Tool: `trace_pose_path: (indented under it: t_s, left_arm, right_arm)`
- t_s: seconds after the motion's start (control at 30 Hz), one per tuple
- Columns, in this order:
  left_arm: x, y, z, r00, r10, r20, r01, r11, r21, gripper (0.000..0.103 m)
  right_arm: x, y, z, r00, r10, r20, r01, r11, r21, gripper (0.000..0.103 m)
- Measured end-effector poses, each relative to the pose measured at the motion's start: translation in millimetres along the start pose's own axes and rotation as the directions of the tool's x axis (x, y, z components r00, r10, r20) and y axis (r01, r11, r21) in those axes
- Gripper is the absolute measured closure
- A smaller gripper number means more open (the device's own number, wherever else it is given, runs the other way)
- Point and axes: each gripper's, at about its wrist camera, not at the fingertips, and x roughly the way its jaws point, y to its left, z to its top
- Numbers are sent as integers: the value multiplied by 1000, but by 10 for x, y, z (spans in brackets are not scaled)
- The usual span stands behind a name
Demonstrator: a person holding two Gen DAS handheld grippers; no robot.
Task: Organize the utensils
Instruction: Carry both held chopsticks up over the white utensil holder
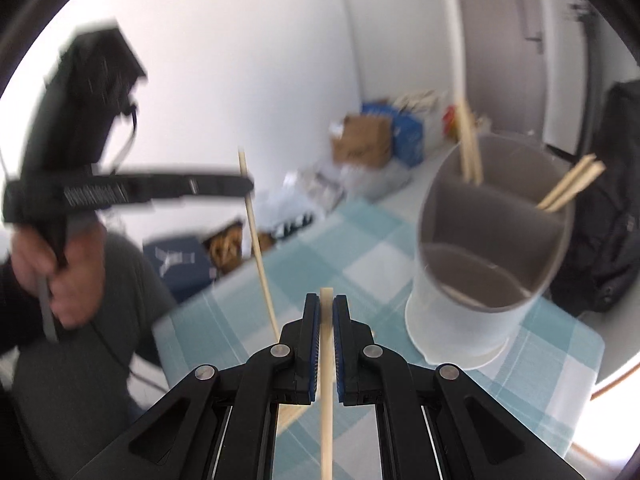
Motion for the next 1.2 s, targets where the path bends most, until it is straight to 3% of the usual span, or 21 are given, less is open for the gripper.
trace_pose_path:
  t_s: [0.2, 0.3, 0.6, 1.03, 1.2]
  left_arm:
    - [-32, -144, 33, 1000, 5, -10, -5, 999, 37, 102]
    - [-61, -205, 62, 1000, 13, -12, -13, 998, 57, 102]
    - [-242, -392, 281, 1000, 0, 0, 0, 996, 84, 102]
    - [-496, -578, 1101, 995, -85, 46, 82, 995, 64, 102]
    - [-444, -656, 1405, 992, -102, 78, 96, 992, 84, 102]
  right_arm:
    - [-320, -60, 40, 982, -81, 172, 51, 984, 169, 98]
    - [-406, -77, 102, 969, -123, 216, 79, 977, 199, 97]
    - [-865, -147, 473, 899, -218, 380, 123, 958, 260, 97]
    - [-1110, -590, 1280, 809, -324, 491, 150, 921, 360, 97]
    - [-1020, -783, 1557, 787, -356, 503, 185, 915, 358, 97]
